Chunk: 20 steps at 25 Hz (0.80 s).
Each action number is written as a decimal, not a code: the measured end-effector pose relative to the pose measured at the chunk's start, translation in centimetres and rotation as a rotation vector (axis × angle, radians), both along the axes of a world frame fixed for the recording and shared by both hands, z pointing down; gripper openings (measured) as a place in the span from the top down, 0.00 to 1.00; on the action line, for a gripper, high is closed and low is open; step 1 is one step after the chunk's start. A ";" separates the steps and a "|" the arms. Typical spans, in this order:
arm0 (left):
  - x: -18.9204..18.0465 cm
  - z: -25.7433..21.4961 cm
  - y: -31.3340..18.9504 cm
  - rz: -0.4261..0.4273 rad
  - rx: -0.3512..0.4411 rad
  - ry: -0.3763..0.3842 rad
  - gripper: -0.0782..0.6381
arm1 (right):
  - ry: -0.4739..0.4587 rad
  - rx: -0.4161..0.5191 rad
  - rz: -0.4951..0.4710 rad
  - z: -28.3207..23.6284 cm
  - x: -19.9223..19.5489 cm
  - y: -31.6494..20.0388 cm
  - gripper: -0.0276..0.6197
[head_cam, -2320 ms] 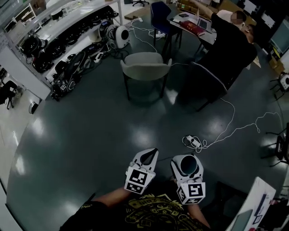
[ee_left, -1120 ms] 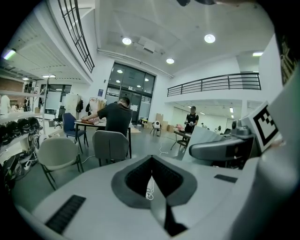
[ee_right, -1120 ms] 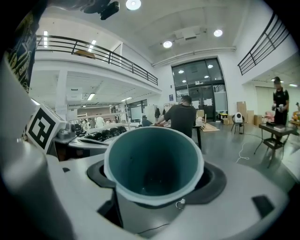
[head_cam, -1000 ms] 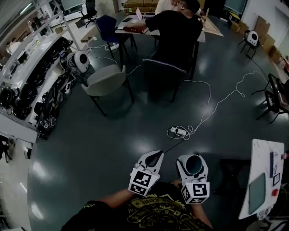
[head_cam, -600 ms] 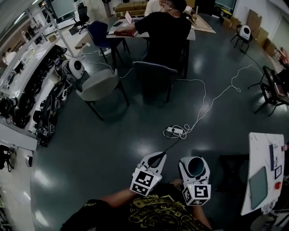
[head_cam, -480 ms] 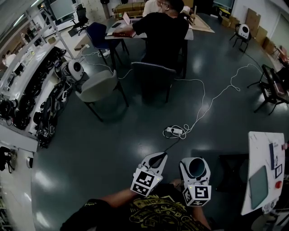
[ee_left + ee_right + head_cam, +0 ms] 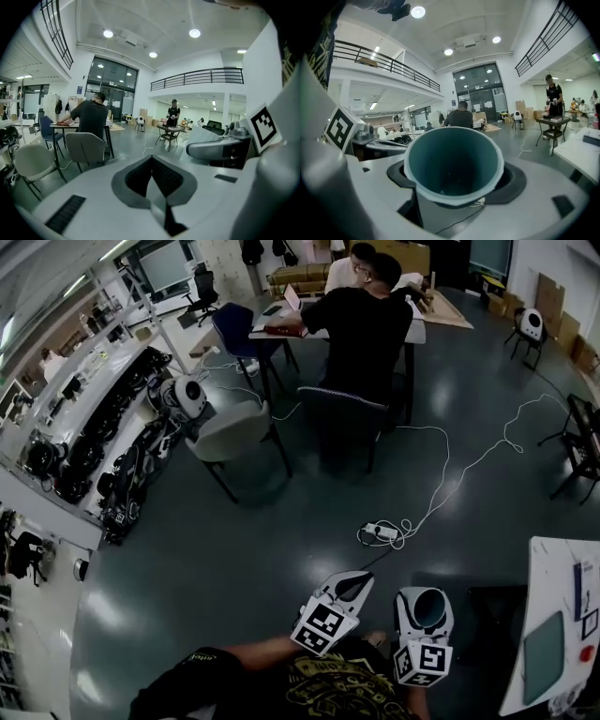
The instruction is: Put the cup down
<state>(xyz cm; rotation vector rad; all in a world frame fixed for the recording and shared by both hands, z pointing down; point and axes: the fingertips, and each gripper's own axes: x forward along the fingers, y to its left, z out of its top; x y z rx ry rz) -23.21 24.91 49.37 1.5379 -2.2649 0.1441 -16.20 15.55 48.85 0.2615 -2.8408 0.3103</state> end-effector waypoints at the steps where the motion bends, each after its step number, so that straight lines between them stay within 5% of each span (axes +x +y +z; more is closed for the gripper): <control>1: 0.1 0.1 -0.2 -0.001 -0.004 -0.003 0.88 | -0.005 -0.003 0.001 0.2 0.1 -0.3 0.37; 20: 5.4 0.3 -11.4 0.104 -0.024 -0.031 0.88 | -0.034 0.013 0.093 0.2 6.6 -10.3 0.37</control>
